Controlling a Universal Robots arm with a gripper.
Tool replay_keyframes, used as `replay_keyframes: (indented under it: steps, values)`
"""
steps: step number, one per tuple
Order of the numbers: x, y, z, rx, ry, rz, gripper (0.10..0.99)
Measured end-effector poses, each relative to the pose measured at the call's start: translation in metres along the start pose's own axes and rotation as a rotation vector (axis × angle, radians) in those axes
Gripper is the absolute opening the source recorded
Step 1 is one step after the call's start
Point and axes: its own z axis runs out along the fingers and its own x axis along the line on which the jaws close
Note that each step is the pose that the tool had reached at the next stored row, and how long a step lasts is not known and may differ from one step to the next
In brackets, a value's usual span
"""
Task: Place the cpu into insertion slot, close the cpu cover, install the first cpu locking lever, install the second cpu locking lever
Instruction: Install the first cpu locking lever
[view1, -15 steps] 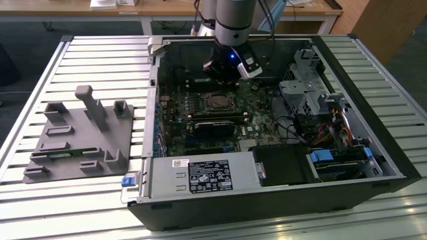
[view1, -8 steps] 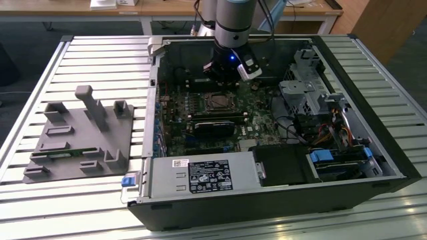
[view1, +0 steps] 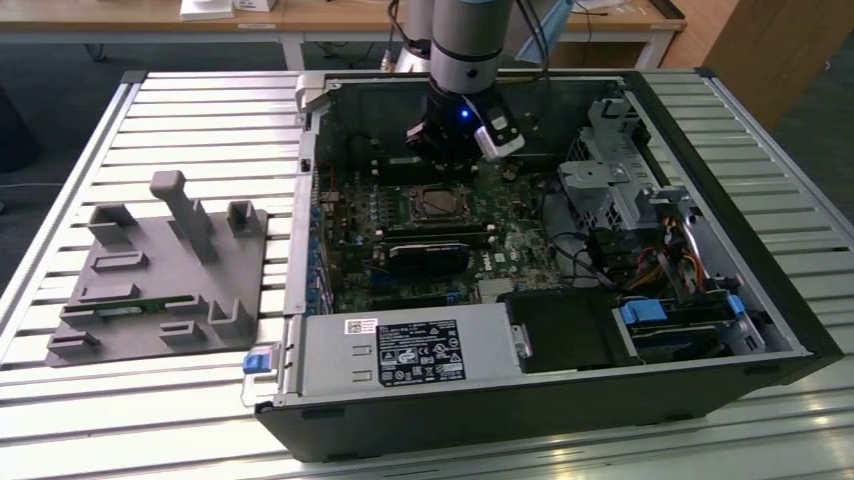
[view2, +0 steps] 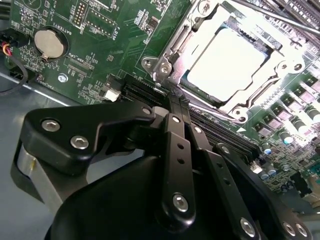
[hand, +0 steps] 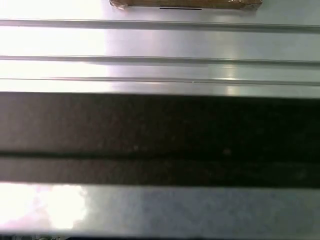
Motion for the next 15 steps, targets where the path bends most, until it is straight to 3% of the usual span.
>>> replay_keyframes:
  steps: [8, 12, 15]
  values:
    - [0.0, -0.0001, 0.0027, 0.026, 0.0002, 0.0, 0.106]
    - [0.0, -0.0002, 0.0043, 0.036, 0.0002, 0.0, 0.106]
    - [0.0, -0.0002, 0.0037, 0.037, 0.0002, 0.0, 0.106]
